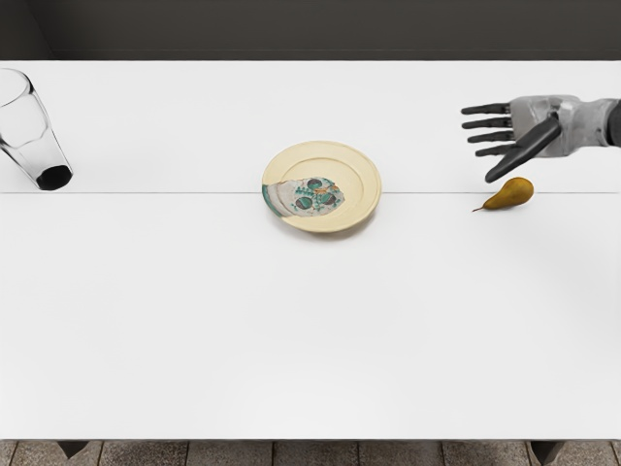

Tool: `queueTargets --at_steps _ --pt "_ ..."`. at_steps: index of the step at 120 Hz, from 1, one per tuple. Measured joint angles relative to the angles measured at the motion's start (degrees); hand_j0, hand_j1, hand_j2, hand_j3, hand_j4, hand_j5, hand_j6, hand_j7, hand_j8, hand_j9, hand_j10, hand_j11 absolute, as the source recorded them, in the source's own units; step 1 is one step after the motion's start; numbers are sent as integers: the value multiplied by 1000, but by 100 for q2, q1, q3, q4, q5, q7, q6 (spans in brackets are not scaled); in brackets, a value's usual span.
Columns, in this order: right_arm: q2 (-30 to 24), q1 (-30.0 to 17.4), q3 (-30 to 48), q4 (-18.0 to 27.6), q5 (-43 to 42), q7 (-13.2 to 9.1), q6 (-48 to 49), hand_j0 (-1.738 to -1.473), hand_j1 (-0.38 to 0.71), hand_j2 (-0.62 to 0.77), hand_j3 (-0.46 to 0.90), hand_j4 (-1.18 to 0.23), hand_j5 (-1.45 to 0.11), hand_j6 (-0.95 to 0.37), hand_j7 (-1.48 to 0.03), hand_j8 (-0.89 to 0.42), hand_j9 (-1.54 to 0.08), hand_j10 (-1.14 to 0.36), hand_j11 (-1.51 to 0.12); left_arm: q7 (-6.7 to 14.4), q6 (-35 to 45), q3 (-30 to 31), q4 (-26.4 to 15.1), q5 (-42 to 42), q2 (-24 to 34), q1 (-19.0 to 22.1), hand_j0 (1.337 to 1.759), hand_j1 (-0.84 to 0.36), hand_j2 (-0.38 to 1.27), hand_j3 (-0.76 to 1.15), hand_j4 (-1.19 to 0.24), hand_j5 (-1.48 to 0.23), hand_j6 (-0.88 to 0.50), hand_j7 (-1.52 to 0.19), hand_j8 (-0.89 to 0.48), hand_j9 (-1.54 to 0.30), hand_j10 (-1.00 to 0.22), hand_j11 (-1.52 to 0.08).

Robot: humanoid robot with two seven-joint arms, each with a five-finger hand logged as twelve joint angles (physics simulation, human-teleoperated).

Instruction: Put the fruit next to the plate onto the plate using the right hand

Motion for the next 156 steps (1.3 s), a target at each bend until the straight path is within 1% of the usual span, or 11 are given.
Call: queueTargets --at_steps 12,17,22,29,35,45,55,68,92,117,156 --pt "-93 -71 11 28 2 1 273 -1658 -326 3 0 -47 -14 -54 -3 -48 -2 -48 -8 -1 1 0 0 0 0 0 1658 349 0 0 0 0 0 0 0 0 0 0" --pt "-108 47 -184 22 -20 1 330 -1658 -326 2 0 -42 -16 -48 -7 -43 -7 -42 -12 -1 1 0 0 0 0 0 1658 349 0 0 0 0 0 0 0 0 0 0" --pt "-102 410 -661 -10 -38 1 368 -1658 -325 1 0 -38 -18 -43 -11 -39 -11 -38 -15 0 0 0 0 0 0 0 1658 349 0 0 0 0 0 0 0 0 0 0" --pt "-47 1305 -1834 -225 -123 1 371 -1658 -324 0 0 -35 -22 -39 -16 -35 -16 -35 -19 0 0 0 1 0 0 0 1658 349 0 0 0 0 0 0 0 0 0 0" --pt "140 1938 -2744 -500 -611 1 147 -1658 -323 -1 0 -33 -24 -36 -20 -34 -20 -33 -22 0 1 1 1 0 0 0 1658 349 0 0 0 0 0 0 0 0 0 0" --pt "577 2345 -3589 -943 -1543 1 -243 -1658 -321 -3 0 -32 -28 -34 -25 -32 -25 -32 -27 0 1 2 1 -1 0 0 1658 349 0 0 0 0 0 0 0 0 0 0" --pt "1025 2201 -3978 -1212 -2309 1 -983 -1658 -318 -4 0 -32 -32 -33 -30 -32 -29 -31 -31 0 0 2 0 -1 0 0 1658 349 0 0 0 0 0 0 0 0 0 0" --pt "1448 1830 -4189 -1362 -2881 1 -1911 -1658 -316 -4 0 -32 -35 -34 -34 -33 -34 -32 -34 0 1 2 0 -1 0 0 1658 349 0 0 0 0 0 0 0 0 0 0" --pt "2366 1349 -4400 -2015 -3257 1 -2667 -1658 -312 -5 0 -35 -41 -37 -40 -36 -40 -34 -40 0 0 2 0 -1 0 0 1658 349 0 0 0 0 0 0 0 0 0 0" --pt "2633 1089 -4419 -2270 -3277 1 -2929 -1658 -278 -11 0 -63 -78 -64 -78 -63 -78 -62 -78 0 0 2 0 -1 0 0 1658 349 0 0 0 0 0 0 0 0 0 0" --pt "2732 1027 -4408 -2337 -3253 1 -2939 -1658 -87 -42 0 -221 -285 -223 -284 -222 -285 -221 -285 0 0 2 0 -1 0 0 1658 349 0 0 0 0 0 0 0 0 0 0"
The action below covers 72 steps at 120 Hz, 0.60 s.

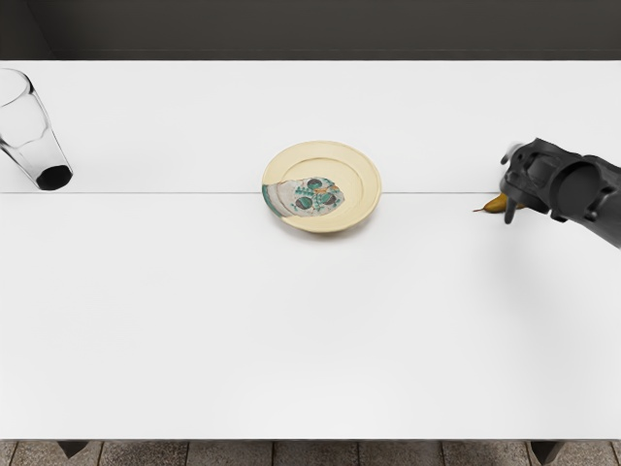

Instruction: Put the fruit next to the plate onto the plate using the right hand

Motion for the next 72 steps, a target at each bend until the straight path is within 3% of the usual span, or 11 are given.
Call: queueTargets --at_steps 48,54,55,57,63,64,72 --pt "-30 8 12 -3 7 0 34 -1658 13 -59 0 -305 -394 -306 -394 -305 -394 -305 -394 0 -1 0 0 0 0 0 1658 349 0 0 0 0 0 0 0 0 0 0" --pt "-31 12 19 -3 38 0 87 -1658 52 -65 0 -337 -436 -330 -423 -338 -436 -337 -435 0 0 0 0 0 0 0 1658 349 0 0 0 0 0 0 0 0 0 0" --pt "-33 14 19 -3 42 1 92 -1659 57 -63 -7 -348 -437 -274 -523 -348 -438 -346 -438 0 0 1 0 0 0 0 1658 349 0 0 0 0 0 0 0 0 0 0" --pt "-37 16 20 -3 61 2 109 -1658 69 -64 -3 -360 -448 -239 -558 -360 -449 -359 -450 0 0 1 0 0 0 0 1658 349 0 0 0 0 0 0 0 0 0 0" --pt "-50 22 22 -3 104 2 148 -1658 95 -59 -1 -390 -480 -239 -574 -321 -522 -385 -487 0 1 1 0 0 0 0 1658 349 0 0 0 0 0 0 0 0 0 0" --pt "-52 23 22 -3 105 2 151 -1658 98 -58 0 -397 -482 -247 -560 -274 -613 -388 -493 0 1 1 0 0 0 0 1658 349 0 0 0 0 0 0 0 0 0 0" --pt "-61 32 25 -5 140 4 188 -1659 130 -62 -2 -428 -514 -225 -580 -242 -643 -417 -527 0 1 1 1 -1 0 0 1658 349 0 0 0 0 0 0 0 0 0 0"
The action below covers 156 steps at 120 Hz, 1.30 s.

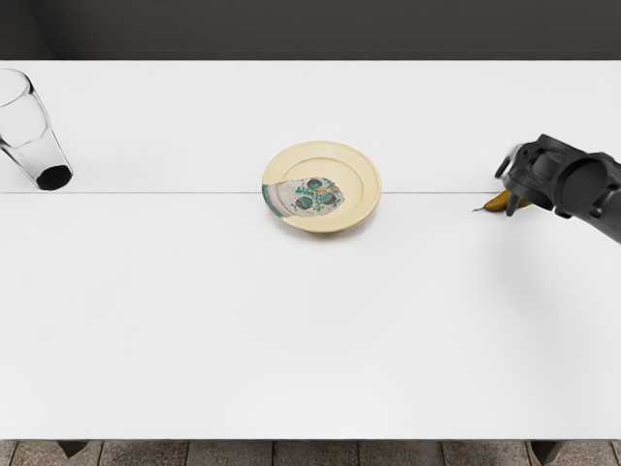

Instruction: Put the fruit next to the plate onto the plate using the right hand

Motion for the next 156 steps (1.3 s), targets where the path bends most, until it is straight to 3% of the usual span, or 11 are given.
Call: queueTargets --at_steps 43,49,52,62,68,70,75,84,103,145,156 --pt "23 75 -28 -99 209 -3 153 -1659 233 -85 -1 -500 -627 -452 -643 -431 -650 -493 -636 0 -1 -1 -1 1 0 0 1658 349 0 0 0 0 0 0 0 0 0 0" --pt "51 49 -18 -139 231 5 183 -1656 282 -88 -2 -567 -660 -287 -877 -330 -797 -551 -684 0 0 1 -1 -1 0 0 1658 349 0 0 0 0 0 0 0 0 0 0" --pt "48 49 -19 -156 338 5 290 -1656 324 -92 -7 -628 -675 -106 -1074 -132 -1043 -574 -670 0 1 1 -1 -1 0 0 1658 349 0 0 0 0 0 0 0 0 0 0" --pt "-15 96 -18 -204 728 24 678 -1657 434 -112 -5 -208 -1135 256 -1415 234 -1385 -141 -1193 1 0 4 -1 -3 0 0 1658 349 -1 0 0 0 0 0 0 0 0 0" --pt "-45 124 18 -239 883 11 840 -1654 488 -127 -2 -98 -1262 358 -1466 333 -1416 -9 -1312 0 0 1 -1 -1 0 0 1658 349 -1 0 0 0 0 0 0 0 0 0" --pt "-65 131 74 -256 934 1 897 -1648 503 -131 1 -176 -1232 375 -1480 377 -1435 6 -1298 0 0 -1 -1 0 0 1 1658 349 -1 0 0 0 0 0 0 0 0 0" --pt "-138 143 273 -291 1053 -23 1027 -1646 528 -118 0 -295 -1182 285 -1391 395 -1387 27 -1255 -1 0 -4 -1 2 0 1 1658 349 0 0 0 0 0 0 0 0 0 0" --pt "-364 155 906 -310 1400 -14 1173 -1641 497 33 -1 -385 -1180 59 -1312 115 -1275 -242 -1233 0 1 -3 -1 1 0 0 1658 349 0 0 0 0 0 0 0 0 0 0" --pt "-1053 187 1669 -323 2880 -5 1928 -1644 397 312 0 -643 -1154 -274 -1216 -232 -1217 -575 -1202 0 -3 -2 -1 1 0 0 1658 349 0 0 0 0 0 0 0 0 0 0" --pt "654 602 2267 -483 3529 -4 2190 -1650 385 391 1 -805 -1174 -349 -1142 -274 -1189 -680 -1192 -1 1 -2 -1 1 0 0 1658 349 0 0 0 0 0 0 0 0 0 0" --pt "968 669 2181 -611 3409 -4 1623 -1653 147 250 0 -535 -780 -246 -757 -193 -789 -471 -790 -1 0 -1 -1 1 0 0 1658 349 0 0 0 0 0 0 0 0 0 0"
